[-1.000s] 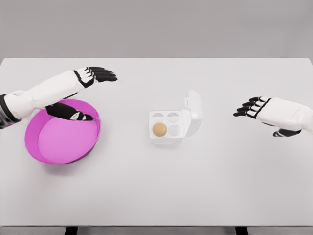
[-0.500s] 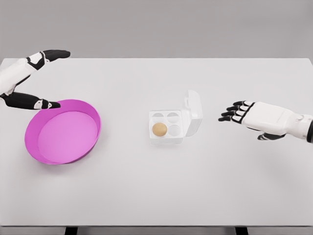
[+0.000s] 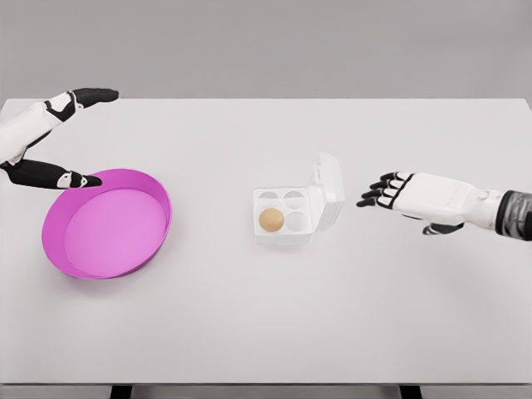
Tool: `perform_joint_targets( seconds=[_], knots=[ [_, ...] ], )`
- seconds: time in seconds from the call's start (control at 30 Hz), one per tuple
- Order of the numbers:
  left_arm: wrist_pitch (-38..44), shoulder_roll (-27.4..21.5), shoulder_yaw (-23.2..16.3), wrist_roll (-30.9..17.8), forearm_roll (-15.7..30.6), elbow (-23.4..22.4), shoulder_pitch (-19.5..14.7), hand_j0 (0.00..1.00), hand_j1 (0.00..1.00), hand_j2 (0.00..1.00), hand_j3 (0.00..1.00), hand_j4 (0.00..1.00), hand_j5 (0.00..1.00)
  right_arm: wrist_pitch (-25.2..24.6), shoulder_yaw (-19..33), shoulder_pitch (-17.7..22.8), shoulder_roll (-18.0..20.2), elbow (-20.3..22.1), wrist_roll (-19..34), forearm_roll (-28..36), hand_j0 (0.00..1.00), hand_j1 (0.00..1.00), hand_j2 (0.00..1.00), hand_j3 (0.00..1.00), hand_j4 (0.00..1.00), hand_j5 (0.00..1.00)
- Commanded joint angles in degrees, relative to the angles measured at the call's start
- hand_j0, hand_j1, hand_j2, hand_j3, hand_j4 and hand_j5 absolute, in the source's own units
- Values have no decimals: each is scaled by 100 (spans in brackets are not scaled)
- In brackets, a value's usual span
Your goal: Pack egg into the box and close the box lid
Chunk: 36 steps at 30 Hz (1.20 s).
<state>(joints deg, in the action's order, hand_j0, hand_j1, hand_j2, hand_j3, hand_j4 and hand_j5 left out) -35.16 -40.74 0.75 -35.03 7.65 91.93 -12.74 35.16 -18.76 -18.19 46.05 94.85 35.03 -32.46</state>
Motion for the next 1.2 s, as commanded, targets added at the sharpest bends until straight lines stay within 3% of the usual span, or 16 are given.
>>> perform_joint_targets(
  seconds=[0.0, 0.57, 0.8, 0.87, 0.93, 1.17],
  knots=[
    [16, -5, 31, 3, 44, -8, 0, 100, 100, 100, 100, 100, 100, -16, -31, 0, -34, 42, -3, 21, 100, 100, 100, 100, 100, 100],
    [16, -5, 48, 3, 44, -26, 18, 100, 100, 100, 100, 100, 100, -16, -48, 0, -289, 552, -3, 12, 100, 100, 100, 100, 100, 100],
    [16, -5, 48, 3, 35, -17, 26, 100, 100, 100, 100, 100, 100, -16, -444, -176, -597, 561, -3, -14, 100, 100, 100, 100, 100, 100],
    [16, 4, 39, 3, 17, -17, 26, 100, 100, 100, 100, 100, 100, -16, -190, -308, -588, 543, -3, 47, 100, 100, 100, 100, 100, 100],
    [16, 4, 39, 3, 17, -17, 35, 100, 100, 100, 100, 100, 100, -16, 619, -237, -588, 517, -3, 82, 100, 100, 100, 100, 100, 100],
    [16, 4, 13, 3, -18, 1, 44, 100, 100, 100, 100, 100, 100, -16, 699, 35, -474, 499, -3, 73, 100, 100, 100, 100, 100, 100]
  ],
)
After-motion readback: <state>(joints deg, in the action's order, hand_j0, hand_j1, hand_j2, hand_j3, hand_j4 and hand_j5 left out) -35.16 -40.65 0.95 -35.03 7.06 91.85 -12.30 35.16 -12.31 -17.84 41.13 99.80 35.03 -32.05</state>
